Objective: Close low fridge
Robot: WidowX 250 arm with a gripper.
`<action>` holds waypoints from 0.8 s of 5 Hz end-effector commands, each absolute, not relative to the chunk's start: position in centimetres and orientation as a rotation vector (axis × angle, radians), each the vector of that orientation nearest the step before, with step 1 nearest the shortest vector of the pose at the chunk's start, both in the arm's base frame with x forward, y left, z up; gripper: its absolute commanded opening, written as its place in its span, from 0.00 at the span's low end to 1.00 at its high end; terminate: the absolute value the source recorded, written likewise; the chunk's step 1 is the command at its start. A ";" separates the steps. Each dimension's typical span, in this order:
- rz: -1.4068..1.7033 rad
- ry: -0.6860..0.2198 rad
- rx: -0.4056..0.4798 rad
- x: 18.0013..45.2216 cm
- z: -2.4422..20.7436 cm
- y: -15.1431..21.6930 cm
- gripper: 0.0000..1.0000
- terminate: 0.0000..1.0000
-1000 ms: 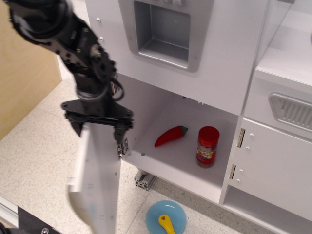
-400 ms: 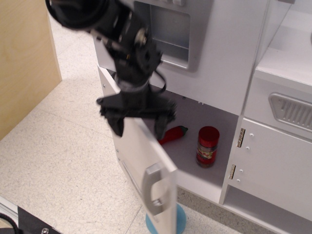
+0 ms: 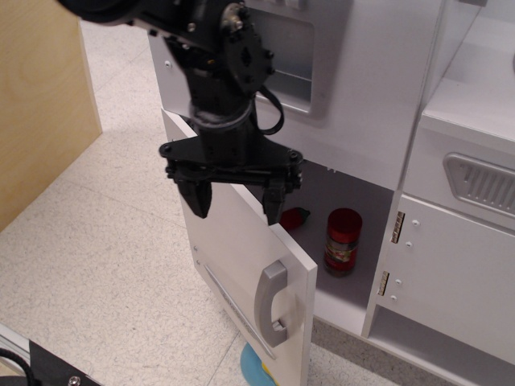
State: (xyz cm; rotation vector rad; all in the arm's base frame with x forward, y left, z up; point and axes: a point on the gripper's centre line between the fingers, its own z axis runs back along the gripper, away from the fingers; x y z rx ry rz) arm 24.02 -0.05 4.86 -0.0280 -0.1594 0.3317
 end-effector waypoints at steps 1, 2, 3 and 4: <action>0.190 -0.194 0.053 21.8 0.6 1.5 1.00 0.00; 0.155 -0.211 0.041 21.5 -2.5 2.4 1.00 0.00; 0.161 -0.219 0.028 22.4 -4.5 2.6 1.00 0.00; 0.179 -0.228 0.020 23.7 -6.0 2.7 1.00 0.00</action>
